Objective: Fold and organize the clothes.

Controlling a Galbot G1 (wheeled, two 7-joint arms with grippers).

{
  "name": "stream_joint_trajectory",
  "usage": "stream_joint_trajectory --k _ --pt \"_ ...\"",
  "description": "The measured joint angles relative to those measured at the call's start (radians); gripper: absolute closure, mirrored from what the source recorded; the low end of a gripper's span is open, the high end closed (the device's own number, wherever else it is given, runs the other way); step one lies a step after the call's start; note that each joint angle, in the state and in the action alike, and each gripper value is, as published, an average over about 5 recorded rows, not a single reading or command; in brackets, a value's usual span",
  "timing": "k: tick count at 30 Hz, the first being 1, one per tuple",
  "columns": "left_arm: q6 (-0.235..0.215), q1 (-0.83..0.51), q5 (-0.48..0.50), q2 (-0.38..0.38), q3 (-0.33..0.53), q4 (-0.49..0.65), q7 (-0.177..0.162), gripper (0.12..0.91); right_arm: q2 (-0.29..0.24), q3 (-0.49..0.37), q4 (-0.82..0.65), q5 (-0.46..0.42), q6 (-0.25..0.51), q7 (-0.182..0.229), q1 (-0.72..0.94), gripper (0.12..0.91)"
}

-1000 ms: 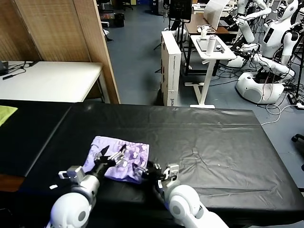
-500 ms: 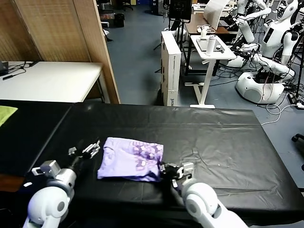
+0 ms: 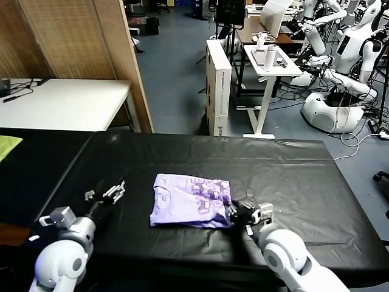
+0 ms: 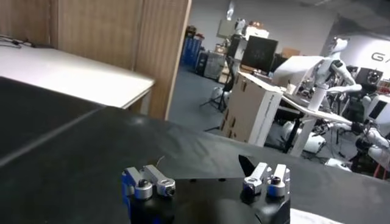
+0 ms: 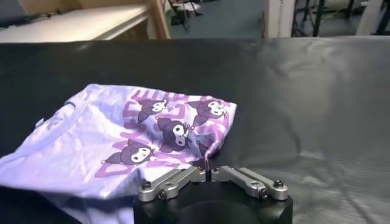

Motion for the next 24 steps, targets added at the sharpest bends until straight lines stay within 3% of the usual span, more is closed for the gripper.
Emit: stream_joint_trajectory --k 3,6,9,15,18,24 --pt "-0.012 0.007 -0.005 0.004 0.003 -0.001 -0.004 0.123 -0.018 0.016 0.018 -0.006 0.029 -0.013 -0.014 0.366" --pt "-0.027 0.020 0.014 0.017 0.006 -0.005 -0.005 0.123 -0.041 0.034 0.033 -0.040 0.087 -0.052 -0.035 0.204" --pt "-0.054 0.039 0.063 0.036 0.007 -0.015 0.003 0.123 -0.061 0.057 0.035 -0.113 0.186 -0.095 -0.063 0.131" --pt "-0.115 0.093 0.098 0.089 0.003 -0.044 0.003 0.123 -0.063 0.126 0.014 -0.311 0.492 -0.126 -0.144 0.118" --pt "-0.156 0.132 0.099 0.120 0.002 -0.060 -0.019 0.123 -0.053 0.171 0.012 -0.394 0.617 -0.131 -0.203 0.118" --pt "-0.199 0.231 0.084 0.162 -0.011 -0.096 -0.059 0.123 -0.025 0.259 0.038 -0.449 0.693 -0.117 -0.356 0.118"
